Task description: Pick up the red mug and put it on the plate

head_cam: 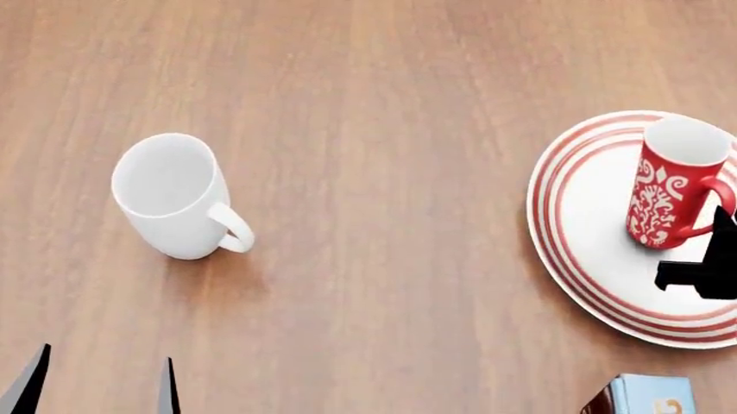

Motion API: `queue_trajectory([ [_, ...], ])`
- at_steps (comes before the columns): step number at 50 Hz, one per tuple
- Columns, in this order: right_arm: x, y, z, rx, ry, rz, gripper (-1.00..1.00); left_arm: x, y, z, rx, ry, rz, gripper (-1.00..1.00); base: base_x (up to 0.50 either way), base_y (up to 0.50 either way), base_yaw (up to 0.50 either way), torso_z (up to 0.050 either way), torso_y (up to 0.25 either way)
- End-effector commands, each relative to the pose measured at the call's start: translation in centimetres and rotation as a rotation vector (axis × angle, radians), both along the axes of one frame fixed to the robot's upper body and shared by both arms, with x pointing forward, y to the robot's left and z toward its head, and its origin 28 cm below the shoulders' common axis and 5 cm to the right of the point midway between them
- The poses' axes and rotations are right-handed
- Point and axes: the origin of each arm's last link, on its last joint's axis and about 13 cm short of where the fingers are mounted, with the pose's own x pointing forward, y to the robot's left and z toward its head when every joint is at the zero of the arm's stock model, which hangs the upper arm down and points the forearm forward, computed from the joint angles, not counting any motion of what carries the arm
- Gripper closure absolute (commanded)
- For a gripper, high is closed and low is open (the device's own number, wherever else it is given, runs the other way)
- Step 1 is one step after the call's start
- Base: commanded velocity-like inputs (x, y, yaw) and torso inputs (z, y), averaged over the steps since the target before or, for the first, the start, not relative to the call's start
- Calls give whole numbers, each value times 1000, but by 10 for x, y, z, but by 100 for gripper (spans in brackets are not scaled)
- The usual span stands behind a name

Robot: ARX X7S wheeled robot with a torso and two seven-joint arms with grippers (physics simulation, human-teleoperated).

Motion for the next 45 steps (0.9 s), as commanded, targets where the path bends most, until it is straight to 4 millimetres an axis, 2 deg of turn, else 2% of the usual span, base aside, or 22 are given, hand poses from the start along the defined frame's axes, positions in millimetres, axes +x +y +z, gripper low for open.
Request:
queue_trajectory([
  [1, -2, 1, -5, -23, 23, 30, 100, 0, 0, 0, 2, 1, -3, -100, 0, 0, 0, 0, 0],
  [4, -2, 1, -5, -22, 27, 38, 100, 0, 0, 0, 2, 1, -5, -100, 0, 0, 0, 0, 0],
  [5, -3, 2, -5, -20, 27, 44, -100, 0, 0, 0, 2, 1, -3, -100, 0, 0, 0, 0, 0],
  [27, -12, -1, -13, -2, 41, 65, -100, 0, 0, 0, 2, -4, -5, -100, 0, 0, 0, 0, 0],
  [45, -33, 3, 7, -20, -61, 157, -100, 0, 0, 0, 2, -8, -1, -100, 0, 0, 0, 0, 0],
])
